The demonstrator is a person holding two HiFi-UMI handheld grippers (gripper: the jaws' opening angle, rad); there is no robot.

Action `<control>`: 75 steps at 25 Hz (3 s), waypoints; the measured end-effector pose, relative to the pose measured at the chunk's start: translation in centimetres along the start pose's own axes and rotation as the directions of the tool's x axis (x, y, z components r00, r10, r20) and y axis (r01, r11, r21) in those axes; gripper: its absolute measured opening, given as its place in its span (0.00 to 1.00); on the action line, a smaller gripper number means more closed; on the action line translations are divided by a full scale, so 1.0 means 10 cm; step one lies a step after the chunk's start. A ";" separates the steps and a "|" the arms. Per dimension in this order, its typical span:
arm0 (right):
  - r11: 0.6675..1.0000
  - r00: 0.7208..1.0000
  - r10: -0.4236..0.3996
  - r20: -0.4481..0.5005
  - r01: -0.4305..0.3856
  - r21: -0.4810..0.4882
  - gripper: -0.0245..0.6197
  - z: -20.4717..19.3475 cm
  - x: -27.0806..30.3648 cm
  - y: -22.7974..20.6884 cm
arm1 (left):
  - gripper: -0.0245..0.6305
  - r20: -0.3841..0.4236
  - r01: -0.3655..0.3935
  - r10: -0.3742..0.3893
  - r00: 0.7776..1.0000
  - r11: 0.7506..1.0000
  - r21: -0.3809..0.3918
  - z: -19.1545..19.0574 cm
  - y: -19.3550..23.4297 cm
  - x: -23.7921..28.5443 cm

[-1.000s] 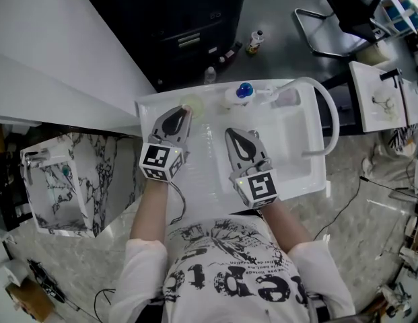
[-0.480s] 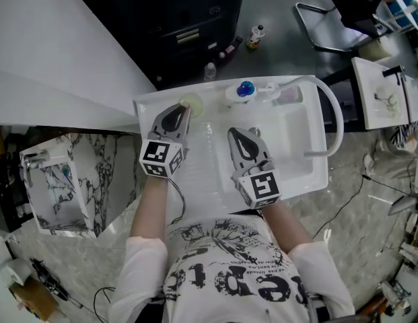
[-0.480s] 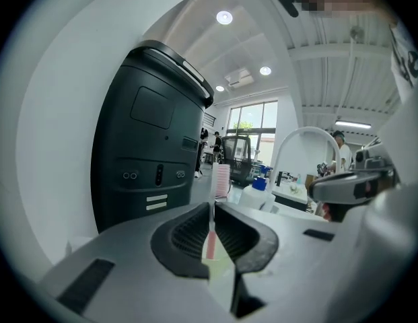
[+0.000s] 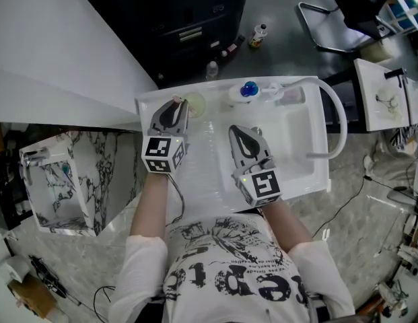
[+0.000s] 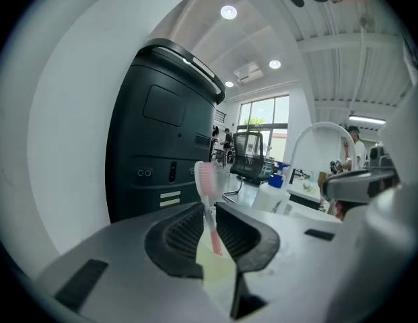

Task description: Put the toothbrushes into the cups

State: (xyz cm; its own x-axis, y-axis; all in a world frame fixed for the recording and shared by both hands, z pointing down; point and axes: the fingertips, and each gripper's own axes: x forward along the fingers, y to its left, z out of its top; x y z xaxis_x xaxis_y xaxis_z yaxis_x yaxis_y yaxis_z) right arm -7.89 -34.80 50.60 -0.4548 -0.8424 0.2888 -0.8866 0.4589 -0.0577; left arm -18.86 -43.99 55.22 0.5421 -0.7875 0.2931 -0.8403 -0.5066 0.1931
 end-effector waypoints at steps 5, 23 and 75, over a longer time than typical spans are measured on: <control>1.000 1.000 0.003 0.000 -0.003 -0.003 0.03 0.01 0.03 0.02 | 0.34 -0.015 0.005 -0.005 1.000 1.000 -0.012 -0.04 0.02 0.00; 0.997 0.997 0.058 0.052 -0.056 -0.047 0.03 0.33 -0.16 0.25 | 0.12 0.112 -0.048 0.045 0.993 0.999 0.021 0.49 -0.22 -0.71; 0.970 0.963 0.174 0.205 -0.132 -0.204 0.02 1.05 -0.98 0.47 | 0.05 0.295 -0.138 0.083 0.952 0.976 0.171 1.35 -1.09 -2.12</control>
